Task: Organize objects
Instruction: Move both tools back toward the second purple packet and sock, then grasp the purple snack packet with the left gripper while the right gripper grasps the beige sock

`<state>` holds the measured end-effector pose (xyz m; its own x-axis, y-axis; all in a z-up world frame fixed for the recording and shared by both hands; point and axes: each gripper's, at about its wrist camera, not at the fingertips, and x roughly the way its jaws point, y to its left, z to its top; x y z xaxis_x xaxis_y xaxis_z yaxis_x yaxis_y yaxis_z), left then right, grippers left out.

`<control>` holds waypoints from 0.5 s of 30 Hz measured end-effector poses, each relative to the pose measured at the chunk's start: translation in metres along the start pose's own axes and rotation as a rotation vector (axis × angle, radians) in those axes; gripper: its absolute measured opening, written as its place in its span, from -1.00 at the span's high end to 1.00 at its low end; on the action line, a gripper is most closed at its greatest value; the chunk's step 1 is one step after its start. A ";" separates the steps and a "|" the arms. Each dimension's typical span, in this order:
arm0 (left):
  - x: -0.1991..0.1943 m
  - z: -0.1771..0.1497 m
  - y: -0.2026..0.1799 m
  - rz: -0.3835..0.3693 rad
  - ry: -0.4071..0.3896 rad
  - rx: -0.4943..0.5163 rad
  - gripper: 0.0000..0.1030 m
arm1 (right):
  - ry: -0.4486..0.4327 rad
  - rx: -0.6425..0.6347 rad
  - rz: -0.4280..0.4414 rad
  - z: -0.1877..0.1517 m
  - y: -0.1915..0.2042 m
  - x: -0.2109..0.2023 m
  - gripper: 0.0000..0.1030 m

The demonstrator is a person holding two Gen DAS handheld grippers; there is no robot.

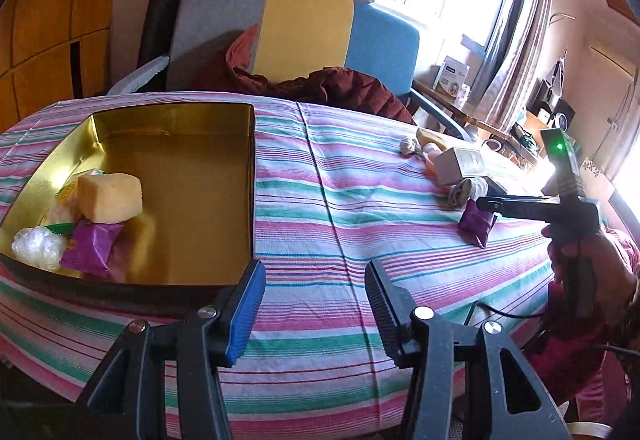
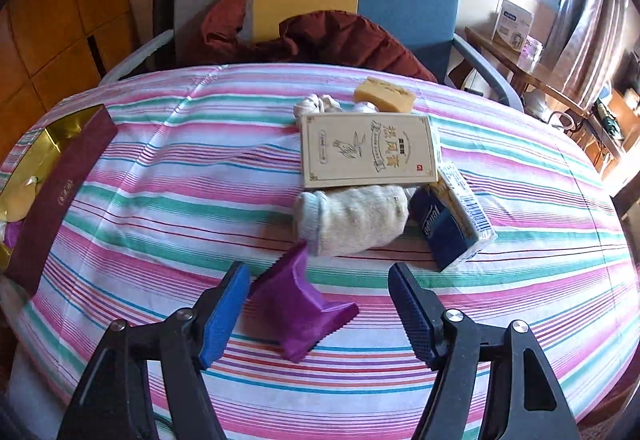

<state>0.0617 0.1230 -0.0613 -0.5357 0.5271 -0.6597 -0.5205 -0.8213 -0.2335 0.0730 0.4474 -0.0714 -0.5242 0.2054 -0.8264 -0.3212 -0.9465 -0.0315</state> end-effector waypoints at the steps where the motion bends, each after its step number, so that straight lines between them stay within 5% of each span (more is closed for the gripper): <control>1: 0.001 -0.001 -0.002 0.001 0.003 0.000 -0.01 | 0.017 0.003 0.020 0.000 -0.004 0.005 -0.19; 10: 0.005 -0.004 -0.010 0.007 0.018 0.011 -0.01 | 0.040 0.011 0.407 -0.005 0.022 0.013 -0.03; 12: 0.006 -0.005 -0.012 0.011 0.022 0.020 -0.01 | -0.001 0.010 0.414 -0.002 0.023 0.004 -0.15; 14: 0.006 -0.006 -0.013 0.014 0.024 0.026 -0.01 | -0.044 0.049 0.331 0.001 0.013 -0.003 -0.66; 15: 0.006 -0.006 -0.013 0.012 0.025 0.024 -0.01 | -0.066 0.073 0.259 0.003 0.005 -0.005 -0.73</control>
<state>0.0696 0.1358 -0.0668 -0.5254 0.5115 -0.6799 -0.5299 -0.8219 -0.2089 0.0717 0.4419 -0.0658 -0.6457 -0.0236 -0.7633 -0.2241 -0.9497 0.2189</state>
